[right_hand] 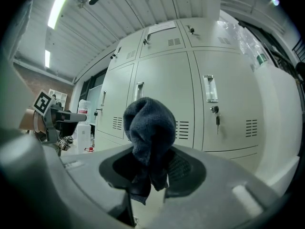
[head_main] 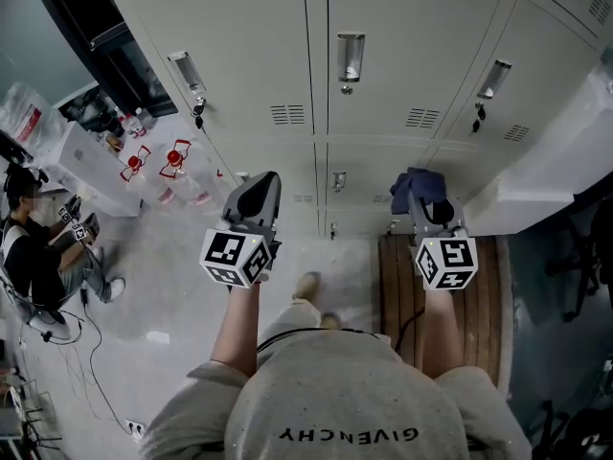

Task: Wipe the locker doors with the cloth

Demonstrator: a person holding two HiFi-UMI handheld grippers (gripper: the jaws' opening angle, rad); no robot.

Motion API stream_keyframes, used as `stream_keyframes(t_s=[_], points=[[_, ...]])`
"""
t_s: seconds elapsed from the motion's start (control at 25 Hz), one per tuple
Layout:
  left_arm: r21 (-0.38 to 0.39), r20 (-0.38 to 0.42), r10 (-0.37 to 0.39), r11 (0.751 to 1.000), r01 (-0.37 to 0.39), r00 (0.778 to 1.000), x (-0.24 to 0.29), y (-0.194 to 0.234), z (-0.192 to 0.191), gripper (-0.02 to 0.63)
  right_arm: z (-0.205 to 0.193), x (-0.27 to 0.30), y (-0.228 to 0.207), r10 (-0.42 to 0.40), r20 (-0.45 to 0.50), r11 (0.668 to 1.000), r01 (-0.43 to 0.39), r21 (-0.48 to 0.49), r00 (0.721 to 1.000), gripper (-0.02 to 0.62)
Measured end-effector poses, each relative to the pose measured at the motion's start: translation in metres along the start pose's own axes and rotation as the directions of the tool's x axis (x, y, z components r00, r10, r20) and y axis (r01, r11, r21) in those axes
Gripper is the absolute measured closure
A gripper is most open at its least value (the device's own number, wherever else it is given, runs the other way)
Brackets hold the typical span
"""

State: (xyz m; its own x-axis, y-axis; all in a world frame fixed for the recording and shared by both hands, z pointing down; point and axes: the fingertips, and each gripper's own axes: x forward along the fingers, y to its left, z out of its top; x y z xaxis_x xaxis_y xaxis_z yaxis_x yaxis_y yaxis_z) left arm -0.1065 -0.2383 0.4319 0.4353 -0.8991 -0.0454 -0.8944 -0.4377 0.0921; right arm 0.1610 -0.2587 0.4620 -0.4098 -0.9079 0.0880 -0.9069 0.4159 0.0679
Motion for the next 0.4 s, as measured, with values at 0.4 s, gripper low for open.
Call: stream_keyframes(t_s=[0.4], points=[[0.002,-0.002,0.007,1.000,-0.007,1.000,-0.0004,-0.0015,-0.0011,0.607,-0.0055,-0.0019,-0.0023,0.003,-0.008,1.000,-0.003,0.013,1.000,0.468]])
